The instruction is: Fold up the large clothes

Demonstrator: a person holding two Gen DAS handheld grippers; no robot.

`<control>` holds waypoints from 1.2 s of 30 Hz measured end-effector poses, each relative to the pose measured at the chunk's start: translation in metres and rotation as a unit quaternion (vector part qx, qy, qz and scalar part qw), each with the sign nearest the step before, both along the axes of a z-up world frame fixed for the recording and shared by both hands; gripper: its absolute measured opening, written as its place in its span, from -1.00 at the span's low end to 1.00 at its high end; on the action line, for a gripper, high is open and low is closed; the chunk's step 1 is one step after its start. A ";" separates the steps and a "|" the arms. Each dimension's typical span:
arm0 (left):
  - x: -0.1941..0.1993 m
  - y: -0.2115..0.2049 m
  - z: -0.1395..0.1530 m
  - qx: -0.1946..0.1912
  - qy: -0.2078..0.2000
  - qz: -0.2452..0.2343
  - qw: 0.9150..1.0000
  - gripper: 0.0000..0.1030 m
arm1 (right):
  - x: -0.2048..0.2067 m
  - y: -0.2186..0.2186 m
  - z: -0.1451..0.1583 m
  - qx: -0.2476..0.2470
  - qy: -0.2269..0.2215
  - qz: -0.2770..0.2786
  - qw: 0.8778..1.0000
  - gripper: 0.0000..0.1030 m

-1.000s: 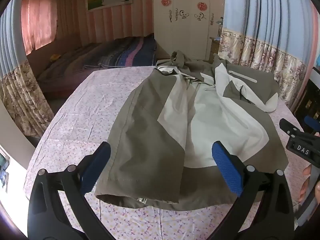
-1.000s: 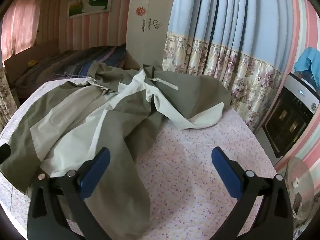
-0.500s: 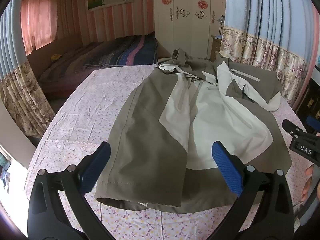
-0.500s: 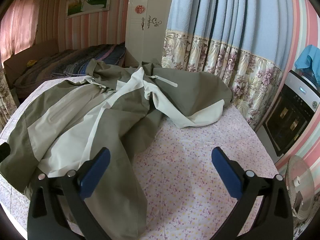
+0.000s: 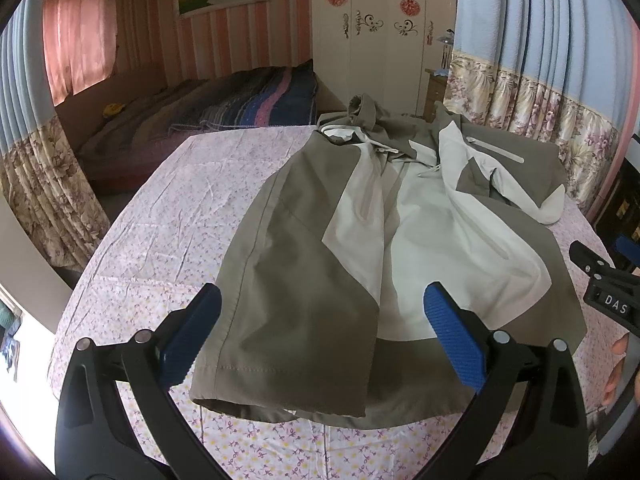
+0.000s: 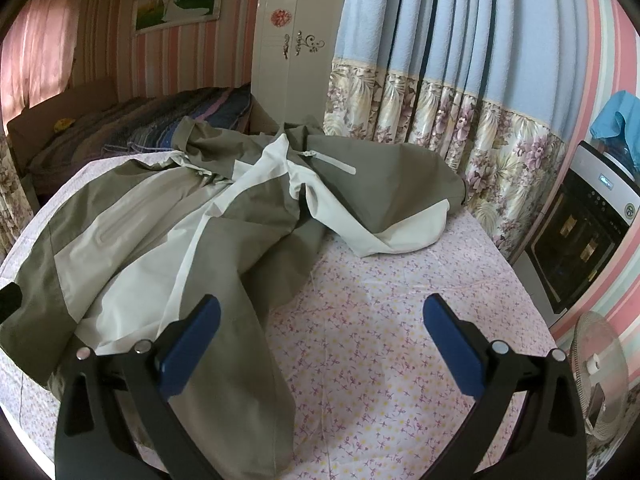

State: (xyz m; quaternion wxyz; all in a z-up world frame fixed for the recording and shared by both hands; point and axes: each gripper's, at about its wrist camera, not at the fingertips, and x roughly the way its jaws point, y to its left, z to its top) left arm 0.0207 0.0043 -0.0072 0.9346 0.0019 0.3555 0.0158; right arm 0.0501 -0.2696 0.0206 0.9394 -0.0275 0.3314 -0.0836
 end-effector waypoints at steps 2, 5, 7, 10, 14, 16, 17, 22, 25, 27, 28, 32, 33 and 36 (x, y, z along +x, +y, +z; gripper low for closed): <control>0.000 0.000 0.000 0.000 -0.001 0.001 1.000 0.94 | 0.001 -0.001 -0.001 0.002 -0.001 0.000 1.000 0.97; 0.001 0.001 0.000 0.000 -0.001 0.002 1.000 0.94 | 0.000 -0.001 0.000 0.000 0.000 0.001 1.000 0.97; 0.001 0.001 -0.001 0.000 0.000 0.003 1.000 0.94 | 0.001 -0.001 -0.001 -0.001 0.001 0.001 1.000 0.97; 0.002 0.001 -0.001 0.000 0.000 0.003 1.000 0.94 | 0.001 -0.002 -0.001 0.001 0.001 0.000 1.000 0.97; 0.001 0.002 -0.001 0.000 -0.001 0.002 1.000 0.94 | 0.000 -0.002 -0.001 0.001 0.000 0.000 1.000 0.97; 0.001 0.001 -0.001 0.000 -0.001 0.003 1.000 0.94 | 0.001 -0.001 -0.001 0.000 -0.001 0.000 1.000 0.97; 0.001 0.001 -0.001 0.000 -0.001 0.003 1.000 0.94 | 0.001 -0.001 -0.002 -0.002 -0.002 -0.001 1.000 0.97; 0.001 0.002 -0.001 0.002 -0.001 0.005 1.000 0.94 | 0.000 0.002 -0.002 -0.004 -0.003 0.001 1.000 0.97; 0.000 0.002 -0.001 0.002 -0.001 0.005 1.000 0.94 | 0.000 0.001 -0.001 -0.002 -0.003 0.001 1.000 0.97; 0.000 0.002 0.000 0.003 -0.003 0.005 1.000 0.94 | 0.000 0.001 -0.001 -0.002 -0.003 0.001 1.000 0.97; 0.000 0.002 0.000 0.003 -0.003 0.005 1.000 0.94 | 0.000 0.001 -0.001 -0.003 -0.003 0.001 1.000 0.97; 0.000 0.002 0.001 0.004 -0.004 0.005 1.000 0.94 | -0.001 0.001 -0.001 -0.002 -0.003 0.002 1.000 0.97; 0.000 0.002 0.001 0.004 -0.004 0.005 1.000 0.94 | 0.000 0.002 -0.002 -0.002 -0.003 0.002 1.000 0.97; 0.000 0.001 0.001 0.004 -0.003 0.004 1.000 0.94 | -0.002 0.001 0.000 -0.001 -0.003 0.002 1.000 0.97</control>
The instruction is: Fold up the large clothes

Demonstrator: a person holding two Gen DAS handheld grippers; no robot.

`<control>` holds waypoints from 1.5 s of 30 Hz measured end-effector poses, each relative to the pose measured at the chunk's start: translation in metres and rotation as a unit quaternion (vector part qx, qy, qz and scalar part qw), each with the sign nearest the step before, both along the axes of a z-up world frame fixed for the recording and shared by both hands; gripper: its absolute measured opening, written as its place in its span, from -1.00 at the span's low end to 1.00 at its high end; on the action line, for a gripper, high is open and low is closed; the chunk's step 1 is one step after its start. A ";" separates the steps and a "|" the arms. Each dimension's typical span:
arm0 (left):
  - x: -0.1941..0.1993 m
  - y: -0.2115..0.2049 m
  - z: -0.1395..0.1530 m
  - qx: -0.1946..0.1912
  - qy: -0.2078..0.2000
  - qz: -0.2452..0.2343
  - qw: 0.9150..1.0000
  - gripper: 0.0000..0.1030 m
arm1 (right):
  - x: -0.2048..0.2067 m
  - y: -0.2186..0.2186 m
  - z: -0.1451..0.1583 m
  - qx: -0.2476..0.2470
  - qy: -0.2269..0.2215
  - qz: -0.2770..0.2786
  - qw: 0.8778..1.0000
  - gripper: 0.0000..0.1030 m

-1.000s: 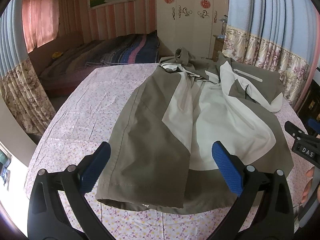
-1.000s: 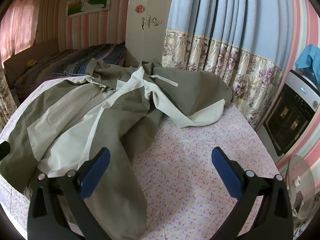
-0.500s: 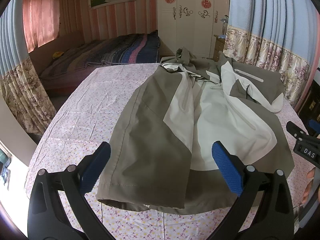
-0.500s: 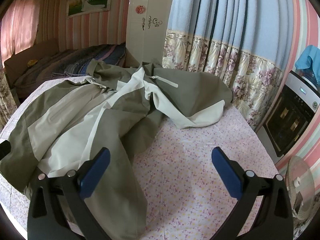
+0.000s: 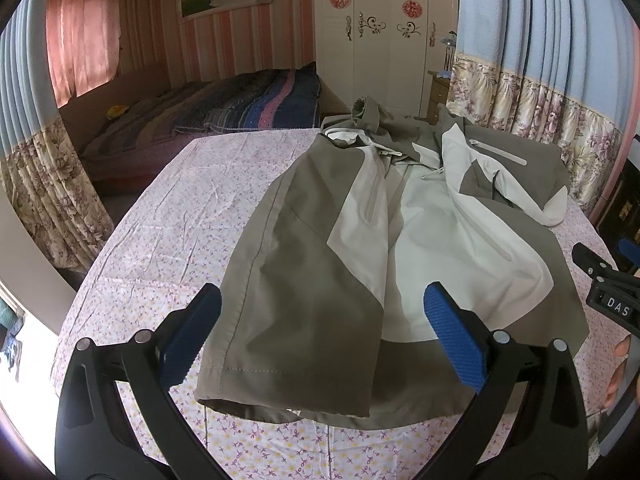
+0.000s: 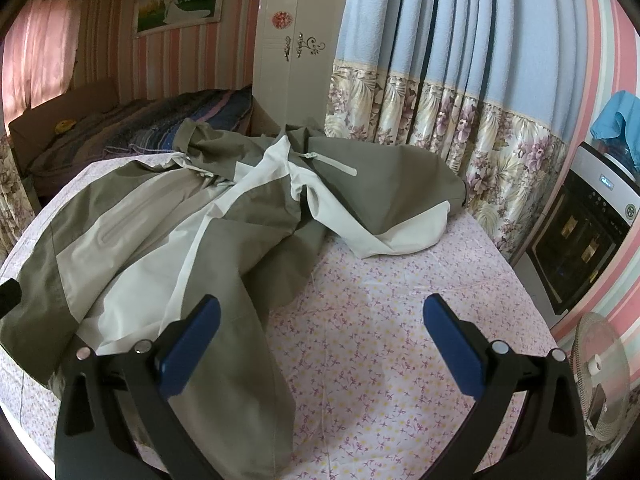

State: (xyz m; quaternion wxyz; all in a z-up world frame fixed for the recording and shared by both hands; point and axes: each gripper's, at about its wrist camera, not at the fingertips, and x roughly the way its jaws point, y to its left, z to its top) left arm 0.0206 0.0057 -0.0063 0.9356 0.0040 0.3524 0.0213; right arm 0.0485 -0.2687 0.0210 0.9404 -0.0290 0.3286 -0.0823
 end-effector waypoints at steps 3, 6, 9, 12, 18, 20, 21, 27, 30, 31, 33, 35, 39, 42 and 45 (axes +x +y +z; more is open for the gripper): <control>0.000 0.000 0.000 0.000 0.000 0.000 1.000 0.94 | 0.000 0.001 -0.001 0.000 0.000 0.000 1.000 0.97; -0.001 0.000 0.000 0.000 0.000 0.000 1.000 0.94 | 0.001 0.001 -0.001 0.000 0.000 0.000 1.000 0.97; -0.001 0.000 0.001 0.000 0.000 0.000 1.000 0.94 | 0.000 0.000 -0.001 0.000 0.000 0.000 1.000 0.97; -0.001 -0.001 0.000 0.001 0.000 0.000 1.000 0.94 | 0.000 0.001 -0.001 0.000 -0.001 0.000 1.000 0.97; 0.000 0.000 0.001 0.003 0.001 0.000 1.000 0.94 | 0.001 0.000 -0.001 0.000 0.000 0.000 1.000 0.97; 0.000 0.000 0.003 0.007 0.000 0.000 1.000 0.94 | 0.001 0.001 0.001 0.006 -0.001 0.008 1.000 0.97; 0.000 0.000 0.005 0.007 -0.003 -0.003 1.000 0.94 | 0.002 0.002 0.003 0.008 -0.001 0.011 1.000 0.97; 0.007 0.005 0.021 0.013 -0.034 -0.024 0.999 0.94 | 0.012 -0.001 0.020 -0.005 -0.015 0.038 0.999 0.97; 0.020 0.008 0.027 0.006 -0.040 -0.029 0.999 0.94 | 0.020 -0.008 0.027 0.011 -0.032 0.073 0.997 0.97; 0.025 0.008 0.028 0.008 -0.043 -0.029 0.999 0.94 | 0.025 -0.010 0.027 0.015 -0.029 0.094 0.995 0.97; 0.044 0.004 0.030 0.021 -0.020 -0.050 0.998 0.94 | 0.035 -0.012 0.026 0.004 -0.015 0.104 0.994 0.97; 0.063 -0.002 0.030 0.039 0.009 -0.081 0.996 0.94 | 0.044 -0.015 0.025 -0.005 -0.002 0.100 0.995 0.97; 0.100 -0.011 0.040 0.070 0.008 -0.119 0.990 0.94 | 0.061 -0.036 0.029 0.019 -0.019 0.103 0.994 0.97; 0.139 -0.012 0.047 0.065 0.013 -0.142 0.988 0.94 | 0.082 -0.052 0.025 0.031 -0.005 0.083 0.996 0.97; 0.177 -0.014 0.045 0.071 0.022 -0.156 0.985 0.94 | 0.100 -0.067 0.015 0.050 0.014 0.061 0.997 0.97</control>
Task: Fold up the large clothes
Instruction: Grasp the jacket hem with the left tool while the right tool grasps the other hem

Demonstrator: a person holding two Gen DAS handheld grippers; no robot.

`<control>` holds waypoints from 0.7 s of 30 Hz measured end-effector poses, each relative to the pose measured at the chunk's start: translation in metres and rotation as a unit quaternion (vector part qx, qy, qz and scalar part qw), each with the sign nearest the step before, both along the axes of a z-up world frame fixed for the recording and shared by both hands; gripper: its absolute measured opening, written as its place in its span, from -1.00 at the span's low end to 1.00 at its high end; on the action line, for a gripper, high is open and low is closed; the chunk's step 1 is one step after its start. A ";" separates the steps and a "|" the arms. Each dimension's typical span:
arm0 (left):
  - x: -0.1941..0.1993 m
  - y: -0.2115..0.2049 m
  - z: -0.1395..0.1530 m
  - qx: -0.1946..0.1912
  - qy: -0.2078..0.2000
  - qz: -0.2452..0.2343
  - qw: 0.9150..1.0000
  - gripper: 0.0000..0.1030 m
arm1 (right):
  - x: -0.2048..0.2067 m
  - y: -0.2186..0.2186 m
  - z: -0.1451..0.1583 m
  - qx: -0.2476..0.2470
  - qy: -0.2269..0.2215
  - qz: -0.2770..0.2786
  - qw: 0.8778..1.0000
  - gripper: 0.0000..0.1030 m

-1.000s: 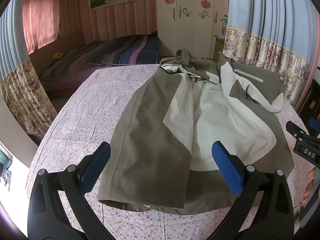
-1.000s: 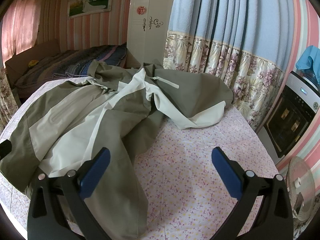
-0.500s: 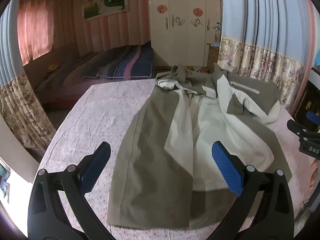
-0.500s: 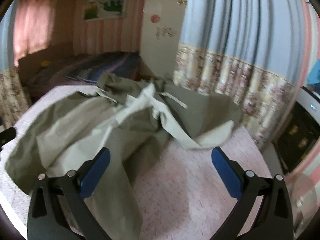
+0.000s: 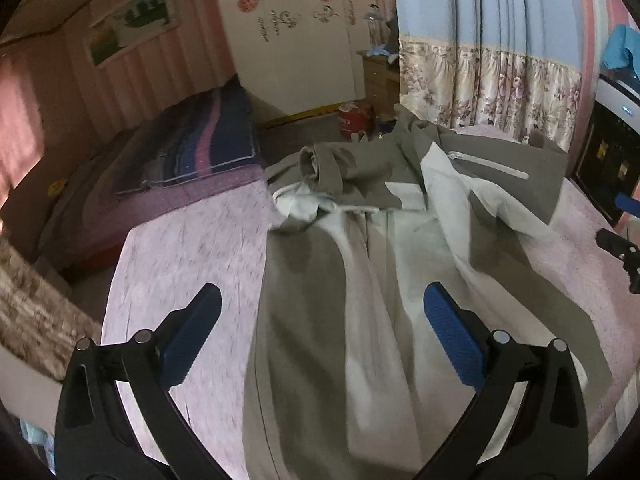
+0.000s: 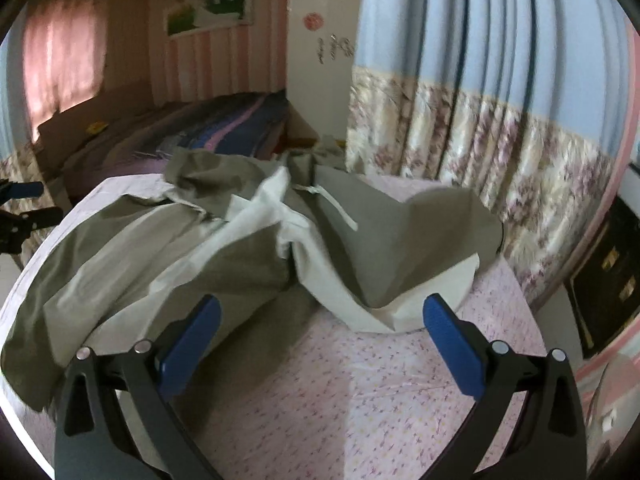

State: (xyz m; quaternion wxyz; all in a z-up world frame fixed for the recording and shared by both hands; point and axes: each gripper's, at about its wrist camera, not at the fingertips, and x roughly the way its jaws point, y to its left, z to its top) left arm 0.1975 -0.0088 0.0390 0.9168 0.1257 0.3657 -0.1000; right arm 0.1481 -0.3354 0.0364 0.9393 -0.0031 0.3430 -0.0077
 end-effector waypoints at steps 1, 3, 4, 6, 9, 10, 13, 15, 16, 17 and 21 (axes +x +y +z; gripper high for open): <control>0.013 0.000 -0.003 0.004 0.004 0.002 1.000 0.94 | 0.004 -0.004 -0.002 0.003 0.004 -0.007 1.000 0.97; 0.040 0.000 -0.011 0.001 0.025 -0.006 1.000 0.94 | 0.010 -0.011 -0.006 0.001 0.009 -0.023 1.000 0.97; 0.051 0.001 -0.015 -0.003 0.036 -0.010 0.999 0.94 | 0.013 -0.017 -0.008 -0.001 0.012 -0.034 0.999 0.97; 0.076 0.000 -0.022 -0.015 0.055 -0.017 0.998 0.94 | 0.020 -0.030 -0.013 -0.001 0.017 -0.057 0.998 0.97; 0.112 -0.009 -0.033 -0.029 0.066 -0.023 0.997 0.94 | 0.037 -0.047 -0.021 0.009 0.025 -0.083 0.996 0.97; 0.126 -0.015 -0.039 -0.036 0.072 -0.027 0.996 0.94 | 0.044 -0.051 -0.023 0.012 0.027 -0.087 0.996 0.97; 0.158 -0.032 -0.053 -0.042 0.088 -0.037 0.995 0.94 | 0.071 -0.057 -0.035 0.009 0.035 -0.094 0.995 0.94; 0.181 -0.050 -0.064 -0.024 0.085 -0.037 0.995 0.94 | 0.095 -0.059 -0.046 -0.004 0.045 -0.095 0.994 0.71; 0.191 -0.054 -0.068 -0.018 0.085 -0.032 0.996 0.88 | 0.102 -0.059 -0.050 -0.006 0.049 -0.095 0.994 0.40; 0.204 -0.059 -0.074 -0.022 0.094 -0.032 0.995 0.70 | 0.113 -0.061 -0.055 0.003 0.056 -0.090 0.994 0.02; 0.242 -0.066 -0.090 -0.024 0.115 -0.027 0.993 -0.02 | 0.142 -0.062 -0.075 0.004 0.078 -0.071 0.994 -0.67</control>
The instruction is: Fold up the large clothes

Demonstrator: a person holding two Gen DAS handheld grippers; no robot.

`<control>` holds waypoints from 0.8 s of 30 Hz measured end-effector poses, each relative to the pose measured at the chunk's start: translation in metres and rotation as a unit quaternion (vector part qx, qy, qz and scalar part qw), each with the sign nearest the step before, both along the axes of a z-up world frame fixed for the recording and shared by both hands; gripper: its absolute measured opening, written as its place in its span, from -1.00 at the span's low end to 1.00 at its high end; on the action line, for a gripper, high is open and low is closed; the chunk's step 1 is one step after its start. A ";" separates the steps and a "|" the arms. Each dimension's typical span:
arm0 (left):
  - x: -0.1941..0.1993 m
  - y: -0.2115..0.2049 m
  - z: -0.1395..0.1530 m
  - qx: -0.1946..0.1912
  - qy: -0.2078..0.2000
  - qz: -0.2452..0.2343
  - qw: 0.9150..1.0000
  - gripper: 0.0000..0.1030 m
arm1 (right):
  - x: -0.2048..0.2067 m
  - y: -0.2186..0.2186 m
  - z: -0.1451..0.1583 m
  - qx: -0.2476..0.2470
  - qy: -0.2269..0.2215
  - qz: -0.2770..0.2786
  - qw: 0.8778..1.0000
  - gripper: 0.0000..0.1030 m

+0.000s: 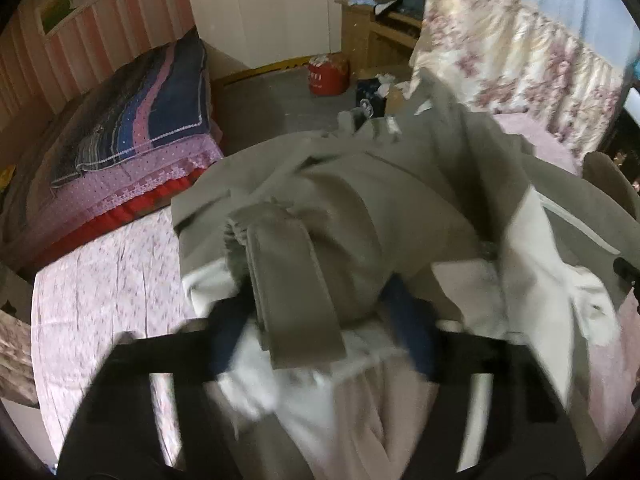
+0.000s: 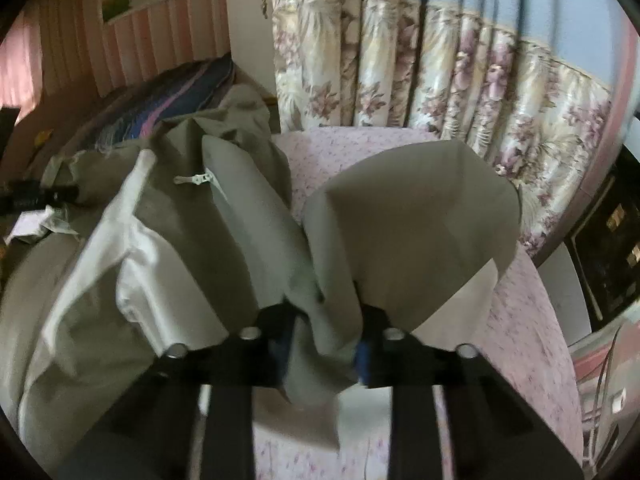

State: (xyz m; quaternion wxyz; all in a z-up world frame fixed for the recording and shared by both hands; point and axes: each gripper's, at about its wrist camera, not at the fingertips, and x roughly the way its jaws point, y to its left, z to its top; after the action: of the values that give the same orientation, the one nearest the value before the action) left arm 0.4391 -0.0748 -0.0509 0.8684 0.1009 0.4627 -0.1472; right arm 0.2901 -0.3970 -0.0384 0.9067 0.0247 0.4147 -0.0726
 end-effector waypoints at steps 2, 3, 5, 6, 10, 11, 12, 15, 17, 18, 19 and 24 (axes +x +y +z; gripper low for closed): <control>0.011 0.008 -0.003 -0.020 0.018 0.007 1.000 -0.18 | 0.006 0.003 0.002 -0.023 -0.006 0.008 1.000 -0.82; 0.014 0.014 -0.001 -0.025 0.016 0.014 0.999 -0.21 | 0.006 0.003 0.006 -0.043 -0.014 0.005 0.999 -0.84; 0.014 0.035 0.007 -0.021 0.003 0.038 0.999 -0.49 | 0.008 0.002 0.017 -0.089 -0.026 -0.008 0.996 -0.86; 0.015 0.050 0.012 -0.019 -0.005 0.057 0.998 -0.50 | 0.011 -0.002 0.026 -0.123 -0.032 -0.017 0.992 -0.86; 0.007 0.153 0.039 -0.003 -0.051 0.172 0.984 -0.54 | 0.026 -0.019 0.060 -0.246 -0.061 -0.062 0.965 -0.87; 0.001 0.191 0.046 0.005 -0.059 0.214 0.975 -0.56 | 0.031 -0.024 0.066 -0.264 -0.065 -0.069 0.960 -0.88; -0.006 0.226 0.052 0.016 -0.066 0.256 0.964 -0.56 | 0.037 -0.031 0.073 -0.276 -0.067 -0.074 0.956 -0.88; -0.042 0.331 0.069 0.025 -0.078 0.367 0.927 -0.58 | 0.056 -0.031 0.089 -0.339 -0.074 -0.067 0.935 -0.89; -0.078 0.390 0.076 0.052 -0.088 0.435 0.894 -0.59 | 0.062 -0.024 0.095 -0.375 -0.085 -0.065 0.921 -0.89; -0.090 0.406 0.075 0.062 -0.087 0.451 0.886 -0.59 | 0.067 -0.022 0.100 -0.386 -0.093 -0.068 0.915 -0.89; -0.101 0.420 0.070 0.063 -0.078 0.458 0.883 -0.58 | 0.075 -0.024 0.102 -0.400 -0.100 -0.071 0.908 -0.89; -0.151 0.442 0.022 0.034 -0.026 0.471 0.881 -0.55 | 0.125 -0.034 0.071 -0.471 -0.035 -0.060 0.880 -0.77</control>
State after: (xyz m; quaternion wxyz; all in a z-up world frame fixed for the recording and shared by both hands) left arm 0.2885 0.3669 -0.0286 0.8427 -0.0960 0.4379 0.2980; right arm 0.4154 -0.4309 0.0324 0.8192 -0.3777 0.2977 -0.3124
